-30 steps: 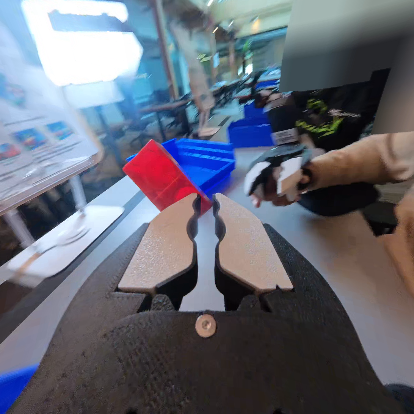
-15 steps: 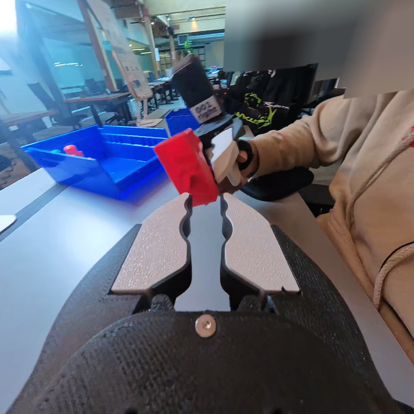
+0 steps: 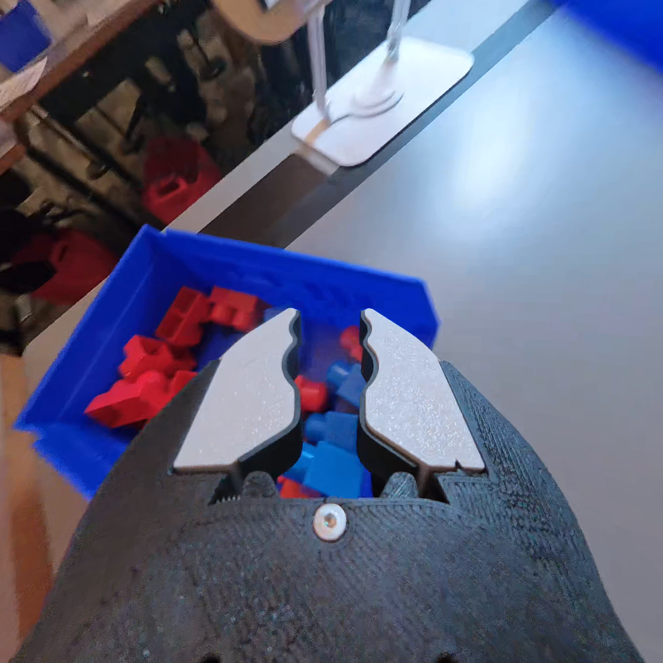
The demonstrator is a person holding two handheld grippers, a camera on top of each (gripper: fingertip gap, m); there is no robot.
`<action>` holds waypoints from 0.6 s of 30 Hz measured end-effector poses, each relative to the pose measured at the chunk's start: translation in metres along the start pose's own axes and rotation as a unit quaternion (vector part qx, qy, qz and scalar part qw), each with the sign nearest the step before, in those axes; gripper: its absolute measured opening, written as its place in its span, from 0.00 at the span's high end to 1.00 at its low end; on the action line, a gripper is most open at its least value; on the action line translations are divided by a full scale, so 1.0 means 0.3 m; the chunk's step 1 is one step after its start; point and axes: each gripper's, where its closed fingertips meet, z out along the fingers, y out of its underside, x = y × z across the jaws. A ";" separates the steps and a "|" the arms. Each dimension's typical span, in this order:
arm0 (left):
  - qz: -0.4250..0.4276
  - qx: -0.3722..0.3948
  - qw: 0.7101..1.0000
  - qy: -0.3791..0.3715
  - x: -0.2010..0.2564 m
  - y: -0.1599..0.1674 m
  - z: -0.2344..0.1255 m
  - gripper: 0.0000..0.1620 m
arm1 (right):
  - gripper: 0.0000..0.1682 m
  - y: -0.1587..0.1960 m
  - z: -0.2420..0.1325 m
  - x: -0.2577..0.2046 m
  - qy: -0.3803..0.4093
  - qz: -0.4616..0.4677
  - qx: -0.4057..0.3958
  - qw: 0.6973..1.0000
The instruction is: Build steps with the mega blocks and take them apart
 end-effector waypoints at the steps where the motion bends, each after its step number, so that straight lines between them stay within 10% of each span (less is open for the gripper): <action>1: 0.004 -0.025 1.000 -0.006 -0.035 0.026 0.024 0.80 | 0.79 -0.002 0.003 0.010 0.010 -0.002 0.006 1.000; 12: -0.020 -0.270 0.962 0.022 -0.130 0.297 0.318 0.65 | 0.78 -0.118 -0.079 0.114 0.040 0.087 0.218 0.971; 18: 0.036 -0.255 0.966 -0.033 -0.177 0.268 0.330 0.76 | 0.80 -0.107 -0.099 0.167 0.054 0.132 0.268 0.953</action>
